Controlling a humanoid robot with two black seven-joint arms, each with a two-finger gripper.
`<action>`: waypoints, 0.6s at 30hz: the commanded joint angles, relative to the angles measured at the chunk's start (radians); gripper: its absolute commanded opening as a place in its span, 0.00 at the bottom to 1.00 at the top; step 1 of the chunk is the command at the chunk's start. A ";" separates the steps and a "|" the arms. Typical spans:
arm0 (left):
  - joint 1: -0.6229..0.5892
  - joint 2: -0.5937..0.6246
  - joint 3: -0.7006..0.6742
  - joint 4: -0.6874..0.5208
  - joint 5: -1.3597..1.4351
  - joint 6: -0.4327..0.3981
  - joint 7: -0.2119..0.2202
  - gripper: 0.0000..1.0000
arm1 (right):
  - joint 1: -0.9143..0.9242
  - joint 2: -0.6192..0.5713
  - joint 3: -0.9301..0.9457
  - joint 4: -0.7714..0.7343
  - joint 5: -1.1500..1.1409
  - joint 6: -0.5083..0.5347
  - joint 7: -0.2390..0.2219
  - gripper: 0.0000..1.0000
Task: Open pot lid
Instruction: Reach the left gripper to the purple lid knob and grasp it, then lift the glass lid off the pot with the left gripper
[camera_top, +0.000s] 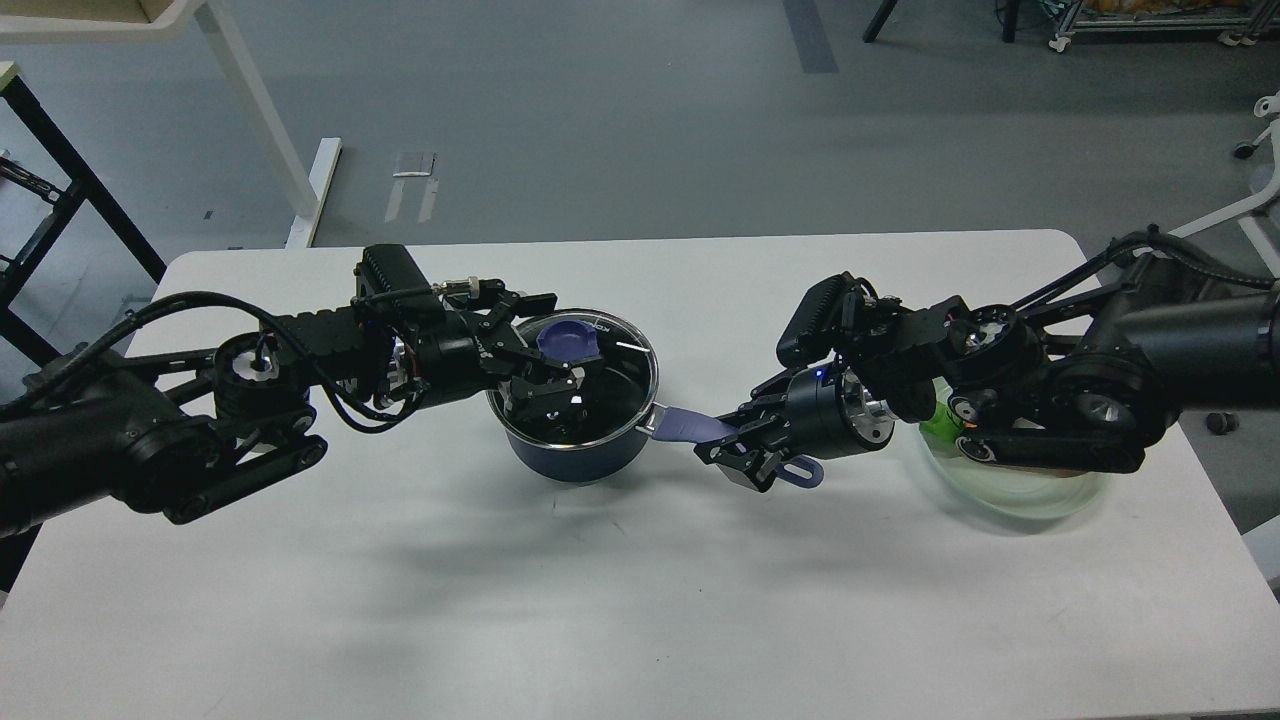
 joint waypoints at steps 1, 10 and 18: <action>-0.001 -0.002 0.029 0.022 -0.002 0.009 0.000 0.73 | 0.000 0.000 0.000 0.000 0.000 0.000 0.000 0.21; -0.007 -0.007 0.055 0.025 -0.002 0.041 -0.004 0.43 | -0.008 0.000 0.000 -0.003 0.000 0.000 0.000 0.21; -0.038 0.019 0.040 0.011 -0.047 0.052 -0.006 0.39 | -0.008 0.000 0.000 -0.010 0.000 0.000 0.000 0.21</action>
